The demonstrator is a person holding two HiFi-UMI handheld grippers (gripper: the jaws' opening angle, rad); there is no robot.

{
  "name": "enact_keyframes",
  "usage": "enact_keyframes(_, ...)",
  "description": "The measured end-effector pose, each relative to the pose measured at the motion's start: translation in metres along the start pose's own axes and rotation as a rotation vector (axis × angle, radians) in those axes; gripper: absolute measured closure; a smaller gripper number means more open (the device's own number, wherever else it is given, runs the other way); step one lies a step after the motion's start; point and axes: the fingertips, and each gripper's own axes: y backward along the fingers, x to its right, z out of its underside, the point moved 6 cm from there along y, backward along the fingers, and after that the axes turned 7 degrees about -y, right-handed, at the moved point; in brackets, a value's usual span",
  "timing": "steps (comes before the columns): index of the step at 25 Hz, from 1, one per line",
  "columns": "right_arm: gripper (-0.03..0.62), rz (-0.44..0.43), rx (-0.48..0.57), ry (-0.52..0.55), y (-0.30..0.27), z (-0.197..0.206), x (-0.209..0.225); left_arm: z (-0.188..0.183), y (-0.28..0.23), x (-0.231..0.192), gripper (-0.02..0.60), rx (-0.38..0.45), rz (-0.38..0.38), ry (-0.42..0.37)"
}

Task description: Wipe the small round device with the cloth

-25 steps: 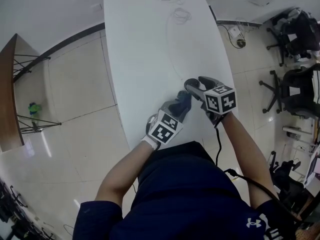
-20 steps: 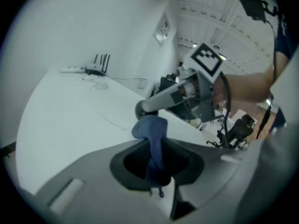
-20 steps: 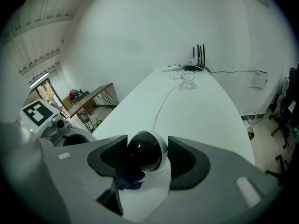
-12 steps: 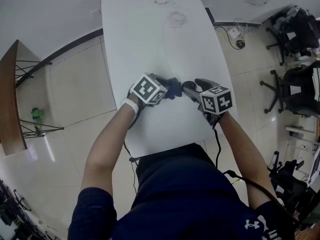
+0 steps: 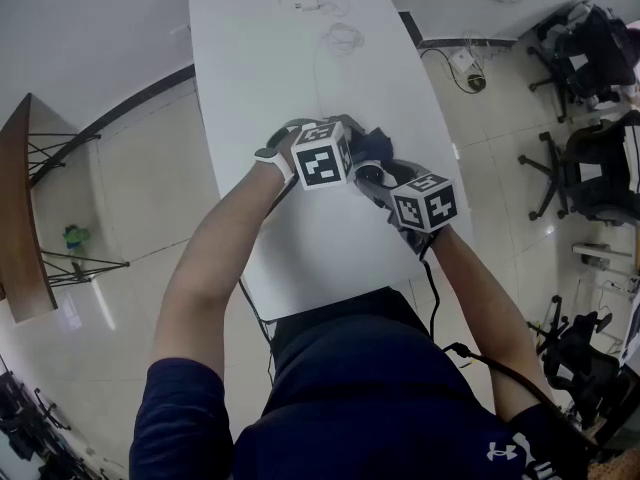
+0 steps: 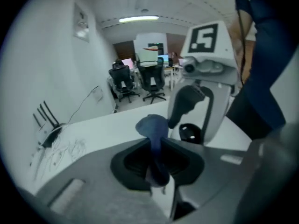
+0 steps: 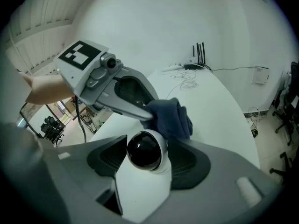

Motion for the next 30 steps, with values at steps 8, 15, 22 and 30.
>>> enact_keyframes(8,0.31,0.001,-0.009,0.004,0.0,0.002,0.001,0.023,0.031,0.06,0.522,0.017,-0.103,0.072)
enact_keyframes(15,0.309,0.002,-0.006,0.003,-0.001,0.004,0.001,0.027,0.028,0.126,0.523,0.273,-0.124,0.557)
enact_keyframes(22,0.313,-0.045,0.186,-0.129,0.04,-0.01,0.011,0.057,0.073,0.053,0.526,0.285,-0.288,0.737)
enact_keyframes(30,0.366,-0.001,0.356,-0.322,0.105,0.028,0.039,-0.019,-0.009,-0.021,0.531,-0.079,0.226,-0.021)
